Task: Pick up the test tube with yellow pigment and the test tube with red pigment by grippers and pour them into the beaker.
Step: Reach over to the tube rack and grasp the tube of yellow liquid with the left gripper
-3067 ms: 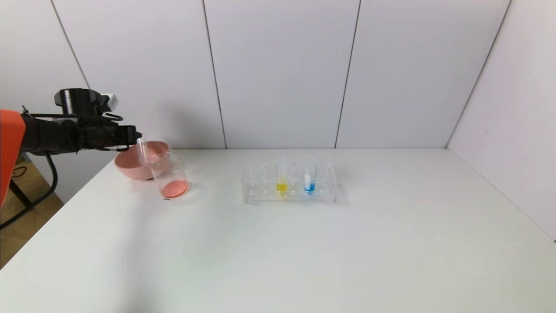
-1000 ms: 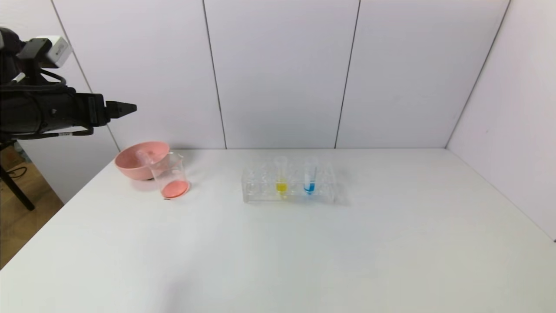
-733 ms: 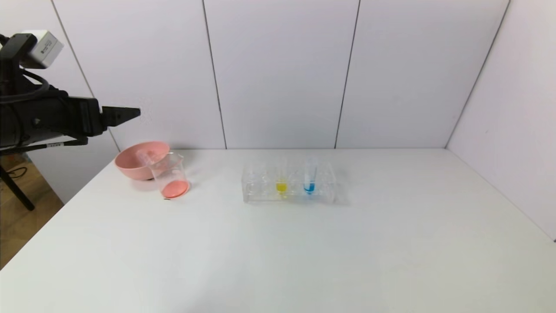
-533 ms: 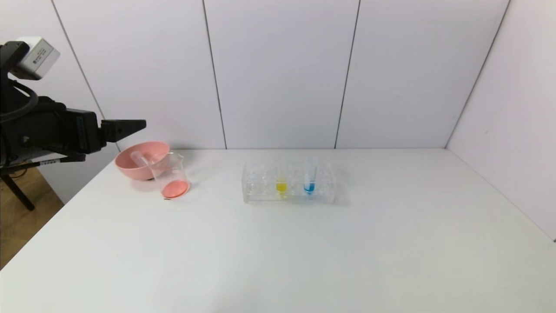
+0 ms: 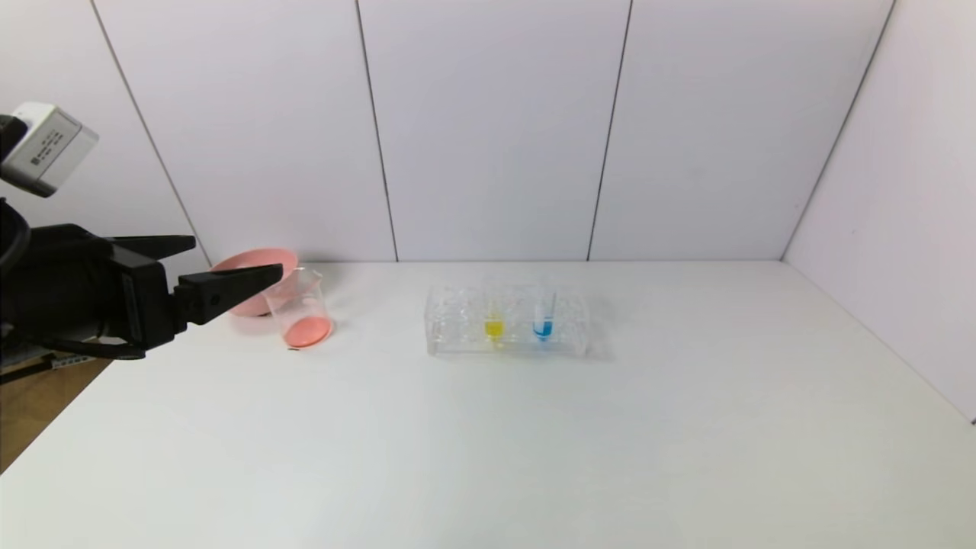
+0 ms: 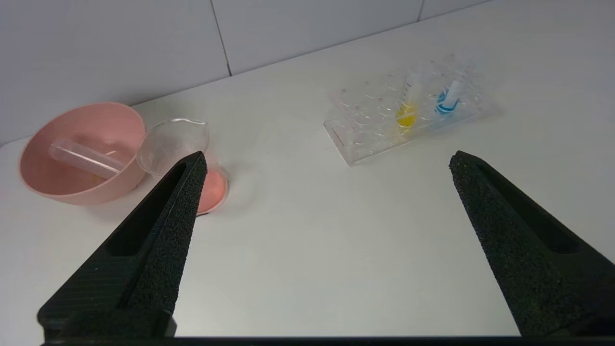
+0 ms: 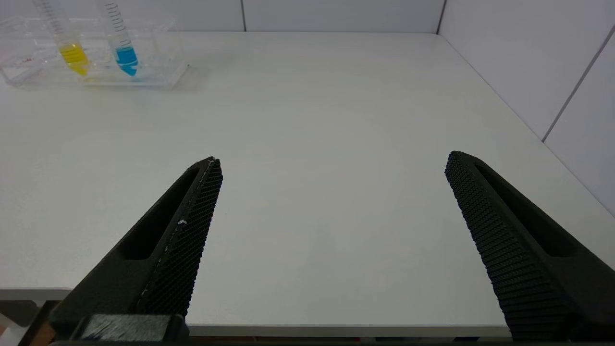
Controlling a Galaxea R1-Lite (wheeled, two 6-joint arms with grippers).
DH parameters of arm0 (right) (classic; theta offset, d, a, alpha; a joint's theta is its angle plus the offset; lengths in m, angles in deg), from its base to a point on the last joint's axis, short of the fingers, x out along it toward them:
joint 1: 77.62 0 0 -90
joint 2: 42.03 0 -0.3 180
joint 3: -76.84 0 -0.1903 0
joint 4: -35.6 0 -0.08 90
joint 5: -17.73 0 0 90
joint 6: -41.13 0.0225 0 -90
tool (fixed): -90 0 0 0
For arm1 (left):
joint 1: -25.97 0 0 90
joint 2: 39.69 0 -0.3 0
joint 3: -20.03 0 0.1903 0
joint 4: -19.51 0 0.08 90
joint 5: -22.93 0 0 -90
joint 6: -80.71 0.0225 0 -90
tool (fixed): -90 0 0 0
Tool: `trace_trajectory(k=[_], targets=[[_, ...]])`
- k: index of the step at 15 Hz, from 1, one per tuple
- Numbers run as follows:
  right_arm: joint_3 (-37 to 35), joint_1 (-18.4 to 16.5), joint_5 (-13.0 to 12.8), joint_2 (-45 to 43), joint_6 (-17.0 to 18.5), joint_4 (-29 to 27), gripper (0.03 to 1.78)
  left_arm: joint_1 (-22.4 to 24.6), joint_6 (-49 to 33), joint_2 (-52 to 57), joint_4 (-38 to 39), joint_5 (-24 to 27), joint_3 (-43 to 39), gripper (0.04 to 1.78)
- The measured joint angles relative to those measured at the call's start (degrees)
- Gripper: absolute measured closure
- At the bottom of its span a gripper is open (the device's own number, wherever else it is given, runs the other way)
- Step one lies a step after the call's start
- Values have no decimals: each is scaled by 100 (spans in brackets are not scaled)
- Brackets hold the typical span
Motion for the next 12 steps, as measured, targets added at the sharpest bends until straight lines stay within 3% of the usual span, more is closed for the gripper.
trace_trajectory(k=[6,12], targets=[[0,-2,0,0,-2,0,11,-478,-20,-107,85,-6,-352,6],[0,0,2,0,-2,0,11,-660,-116,-973,1218,233,-433,6]])
